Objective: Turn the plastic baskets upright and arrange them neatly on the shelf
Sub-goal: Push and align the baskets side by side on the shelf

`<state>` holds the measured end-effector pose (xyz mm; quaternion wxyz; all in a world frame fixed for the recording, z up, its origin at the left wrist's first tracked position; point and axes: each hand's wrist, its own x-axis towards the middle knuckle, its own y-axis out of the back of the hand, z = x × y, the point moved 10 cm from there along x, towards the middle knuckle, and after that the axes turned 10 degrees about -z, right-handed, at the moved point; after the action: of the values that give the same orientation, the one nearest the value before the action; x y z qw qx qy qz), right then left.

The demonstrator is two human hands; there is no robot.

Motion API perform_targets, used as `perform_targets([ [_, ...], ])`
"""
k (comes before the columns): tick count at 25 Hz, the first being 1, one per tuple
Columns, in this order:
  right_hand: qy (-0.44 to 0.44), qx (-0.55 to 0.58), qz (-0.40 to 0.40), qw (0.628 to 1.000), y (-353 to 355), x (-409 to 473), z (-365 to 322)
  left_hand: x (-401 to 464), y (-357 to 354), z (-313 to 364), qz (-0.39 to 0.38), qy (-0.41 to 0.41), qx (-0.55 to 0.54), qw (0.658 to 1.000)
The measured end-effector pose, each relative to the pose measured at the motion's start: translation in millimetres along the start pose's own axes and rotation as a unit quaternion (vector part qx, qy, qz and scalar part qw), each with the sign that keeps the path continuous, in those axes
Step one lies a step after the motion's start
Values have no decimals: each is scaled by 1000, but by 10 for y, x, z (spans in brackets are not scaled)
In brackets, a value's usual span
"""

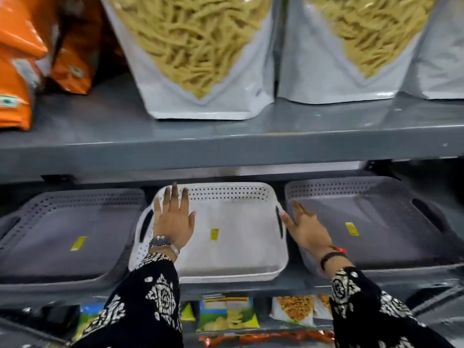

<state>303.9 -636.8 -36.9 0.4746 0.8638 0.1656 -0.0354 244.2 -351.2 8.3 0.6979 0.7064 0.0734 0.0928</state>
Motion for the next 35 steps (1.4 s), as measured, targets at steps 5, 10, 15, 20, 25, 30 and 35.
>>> perform_targets([
  [5,-26,22,9,999,-199,-1,-155,-155,-319,-1113,-31,172,-163,971],
  [10,-12,2,70,998,-161,-52,-253,-160,-574,-1228,-63,163,-268,947],
  [15,-11,-72,67,995,-253,-4,-325,-126,-519,-1201,-43,138,-211,967],
  [20,-4,-71,68,995,-258,13,-293,-44,-494,-1227,-29,132,-230,964],
  [25,28,-133,47,990,-344,16,-348,-1,-576,-1138,-63,94,-183,977],
  [30,32,-158,61,985,-328,52,-358,24,-586,-1149,-48,84,-158,983],
  [35,4,-107,63,992,-304,265,-263,152,-615,-1103,-74,76,-222,969],
])
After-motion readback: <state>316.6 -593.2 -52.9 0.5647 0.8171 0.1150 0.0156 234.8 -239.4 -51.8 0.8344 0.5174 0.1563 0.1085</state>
